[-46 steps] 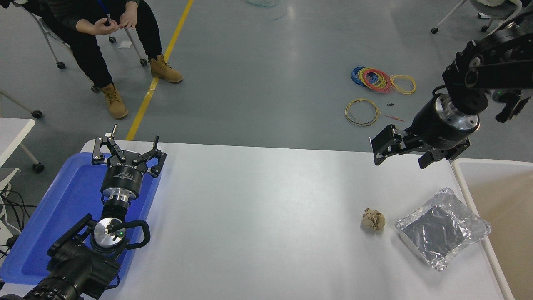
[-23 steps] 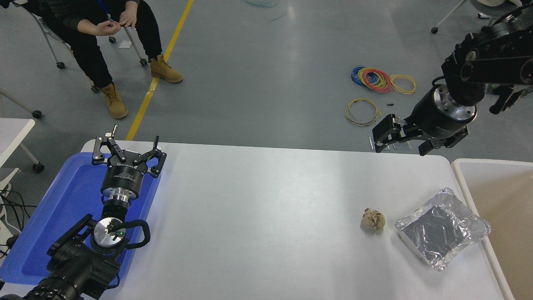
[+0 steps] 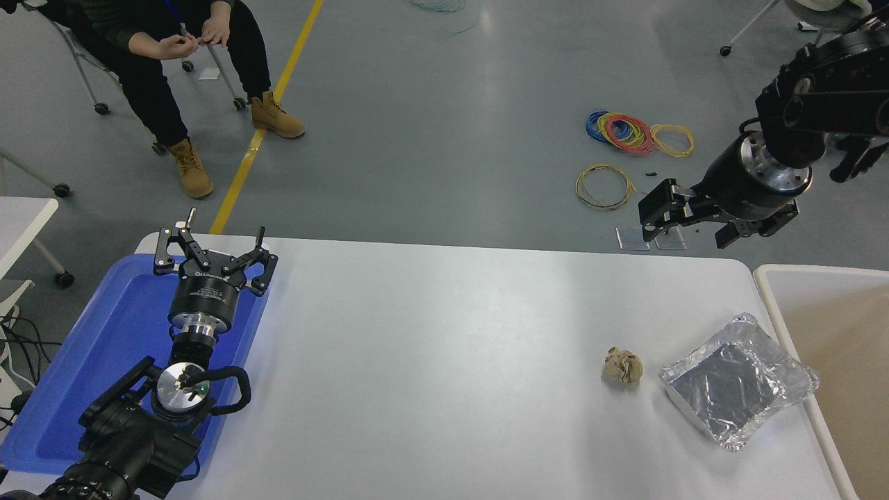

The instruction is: Pick up foil plate and place in dustbin

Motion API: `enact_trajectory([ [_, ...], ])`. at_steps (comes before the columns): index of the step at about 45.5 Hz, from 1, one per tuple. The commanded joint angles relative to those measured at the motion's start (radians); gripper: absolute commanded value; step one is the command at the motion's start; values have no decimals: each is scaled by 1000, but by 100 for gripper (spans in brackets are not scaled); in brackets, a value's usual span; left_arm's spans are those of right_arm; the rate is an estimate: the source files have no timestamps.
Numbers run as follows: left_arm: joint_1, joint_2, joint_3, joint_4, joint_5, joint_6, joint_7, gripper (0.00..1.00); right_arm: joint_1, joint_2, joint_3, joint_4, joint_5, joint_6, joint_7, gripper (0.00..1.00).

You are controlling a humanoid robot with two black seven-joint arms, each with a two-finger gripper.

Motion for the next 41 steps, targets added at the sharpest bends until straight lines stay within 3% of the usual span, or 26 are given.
enact_trajectory([
  [1,0,1,0,0,0,1,1,100,-53,-5,-59,-27,-4,-74,-1,100],
  [41,0,1,0,0,0,-1,0,100,-159,-252,-128,-25,-64,-179,-1,100],
])
